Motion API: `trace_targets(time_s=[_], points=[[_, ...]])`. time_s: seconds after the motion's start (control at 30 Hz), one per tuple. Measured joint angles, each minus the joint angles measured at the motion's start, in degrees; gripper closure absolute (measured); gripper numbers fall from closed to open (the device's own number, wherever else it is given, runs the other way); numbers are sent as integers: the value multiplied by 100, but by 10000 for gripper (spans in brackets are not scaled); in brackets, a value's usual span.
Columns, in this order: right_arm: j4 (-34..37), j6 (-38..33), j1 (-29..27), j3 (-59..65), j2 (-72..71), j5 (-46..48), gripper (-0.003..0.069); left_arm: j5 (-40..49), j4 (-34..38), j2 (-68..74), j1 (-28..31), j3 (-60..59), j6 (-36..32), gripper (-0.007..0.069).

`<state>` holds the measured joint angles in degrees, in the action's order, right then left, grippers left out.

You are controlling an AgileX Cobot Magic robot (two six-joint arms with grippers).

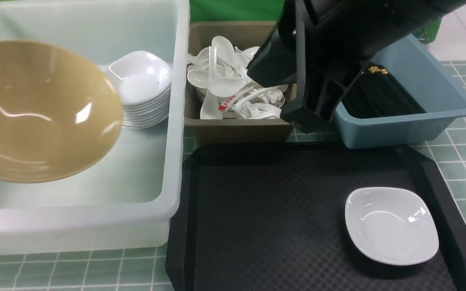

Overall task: On blue table put chopsticks spoon bowls plates into blue grey white boxes.
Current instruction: 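Place the tan bowl onto the bowl stack in the left bin with the left gripper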

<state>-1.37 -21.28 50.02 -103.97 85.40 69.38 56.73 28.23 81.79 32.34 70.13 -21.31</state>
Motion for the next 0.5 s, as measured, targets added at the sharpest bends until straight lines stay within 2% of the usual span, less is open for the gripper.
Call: trace_targets(time_s=[0.23, 0.37, 0.47, 0.5], points=[[-115, -12, 0, 0, 0, -193, 616, -353, -80, 665, 50, -280, -74, 589], [-205, -17, 0, 0, 0, -174, 615, -444, -413, 908, 50, -299, 3, 526], [-233, -17, -17, 0, 9, -91, 613, -438, -619, 959, 50, -251, 23, 405], [-233, -17, -23, 0, 9, -53, 613, -420, -643, 959, 50, -218, 23, 397]])
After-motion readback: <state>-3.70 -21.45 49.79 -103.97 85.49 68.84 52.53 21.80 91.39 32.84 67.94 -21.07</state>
